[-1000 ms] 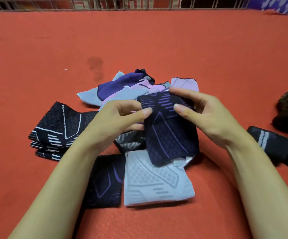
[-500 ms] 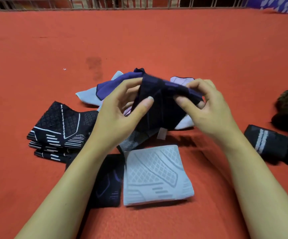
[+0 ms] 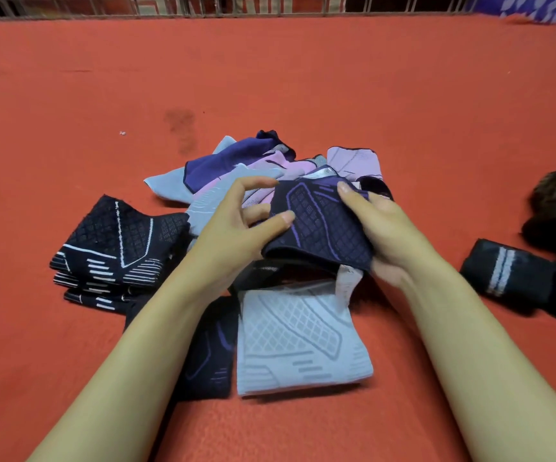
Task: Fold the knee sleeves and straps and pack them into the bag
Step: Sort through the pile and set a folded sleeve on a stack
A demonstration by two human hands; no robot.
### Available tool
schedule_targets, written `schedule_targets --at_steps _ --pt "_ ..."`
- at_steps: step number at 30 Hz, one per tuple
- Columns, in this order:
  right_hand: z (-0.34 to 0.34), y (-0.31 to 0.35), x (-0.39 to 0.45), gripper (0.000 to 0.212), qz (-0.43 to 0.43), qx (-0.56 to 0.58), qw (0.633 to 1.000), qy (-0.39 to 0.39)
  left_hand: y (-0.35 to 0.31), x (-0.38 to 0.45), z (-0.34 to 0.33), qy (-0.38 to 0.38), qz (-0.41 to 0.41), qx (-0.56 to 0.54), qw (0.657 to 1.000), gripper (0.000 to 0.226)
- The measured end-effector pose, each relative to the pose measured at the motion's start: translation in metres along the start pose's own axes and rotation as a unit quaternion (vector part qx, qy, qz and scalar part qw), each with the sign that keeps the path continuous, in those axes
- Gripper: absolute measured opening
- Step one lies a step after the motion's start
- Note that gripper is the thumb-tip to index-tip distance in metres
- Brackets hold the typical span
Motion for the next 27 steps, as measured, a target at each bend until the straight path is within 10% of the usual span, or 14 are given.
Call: schedule_targets --at_steps 6,16,23,27 --pt "-0.011 0.002 -0.022 0.022 -0.094 -0.058 0.972 0.207 -0.005 0.0 0.007 -0.07 -0.02 0.008 0.997 0.031" --pt "0.009 0.009 -0.007 0.015 -0.023 0.05 0.979 0.198 0.006 0.004 0.001 -0.033 0.009 0.0 0.999 0.092" --pt "0.015 0.007 -0.002 0.02 -0.028 0.087 0.982 0.167 0.008 0.005 -0.013 0.103 0.072 -0.183 0.975 0.038" --pt "0.028 0.01 -0.004 0.034 -0.005 0.029 0.98 0.198 -0.007 -0.001 -0.016 0.059 -0.086 -0.004 0.995 0.033"
Point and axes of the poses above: each hand's wrist, its own x-axis towards the middle knuckle, its own z-axis out of the back of the hand, y = z × x, the point moved 7 cm from there along x, towards the middle knuckle, and after that the axes turned 12 degrees about z, right-handed, at the moved point
